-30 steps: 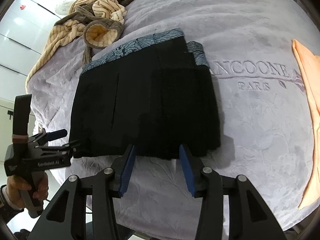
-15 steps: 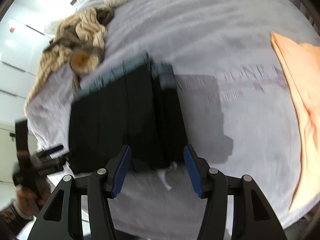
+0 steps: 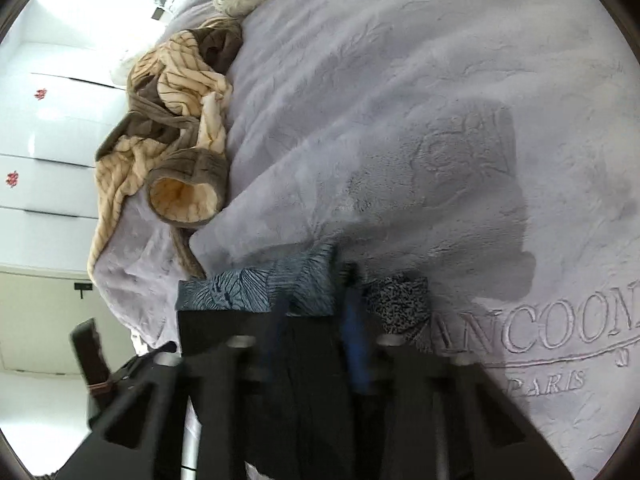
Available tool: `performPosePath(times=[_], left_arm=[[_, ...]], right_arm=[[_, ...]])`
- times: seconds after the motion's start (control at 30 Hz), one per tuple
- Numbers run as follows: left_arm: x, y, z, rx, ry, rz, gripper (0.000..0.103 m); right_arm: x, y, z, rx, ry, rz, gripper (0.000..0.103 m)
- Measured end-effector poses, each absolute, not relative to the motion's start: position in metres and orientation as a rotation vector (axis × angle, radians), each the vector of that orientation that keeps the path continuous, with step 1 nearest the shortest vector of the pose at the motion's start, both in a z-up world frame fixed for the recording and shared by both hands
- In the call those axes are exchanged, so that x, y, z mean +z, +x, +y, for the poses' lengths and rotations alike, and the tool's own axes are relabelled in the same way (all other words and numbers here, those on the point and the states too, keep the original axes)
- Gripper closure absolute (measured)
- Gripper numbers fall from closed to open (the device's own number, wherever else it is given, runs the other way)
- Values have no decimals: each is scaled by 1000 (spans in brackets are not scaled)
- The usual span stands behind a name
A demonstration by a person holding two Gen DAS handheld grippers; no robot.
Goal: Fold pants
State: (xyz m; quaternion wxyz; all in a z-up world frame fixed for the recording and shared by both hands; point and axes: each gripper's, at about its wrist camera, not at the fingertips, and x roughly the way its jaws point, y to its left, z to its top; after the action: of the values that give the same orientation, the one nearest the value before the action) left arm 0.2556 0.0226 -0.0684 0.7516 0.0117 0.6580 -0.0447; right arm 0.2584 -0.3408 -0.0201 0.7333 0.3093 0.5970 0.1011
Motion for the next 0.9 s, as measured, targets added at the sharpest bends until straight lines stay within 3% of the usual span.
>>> performPosePath(times=[0.3,0.67,0.73,0.87,0.9], left_arm=[[-82,264,17,-126,25,1447,0],[-76,256,15,-137,10,1447,0],[-75,253,15,-139,10,1446,0],[-75,252,15,-140,10,1445,0],[-75,252,15,-139,9,1446,0]], right_arm=[[-30,252,-332,138,514,1386,90],[6,210,-308,62,387,1386,88],[11,200,-300,49,370,1374,82],[9,182,-289,46,319,1376,37],[4,179,-286,49,311,1390,36]])
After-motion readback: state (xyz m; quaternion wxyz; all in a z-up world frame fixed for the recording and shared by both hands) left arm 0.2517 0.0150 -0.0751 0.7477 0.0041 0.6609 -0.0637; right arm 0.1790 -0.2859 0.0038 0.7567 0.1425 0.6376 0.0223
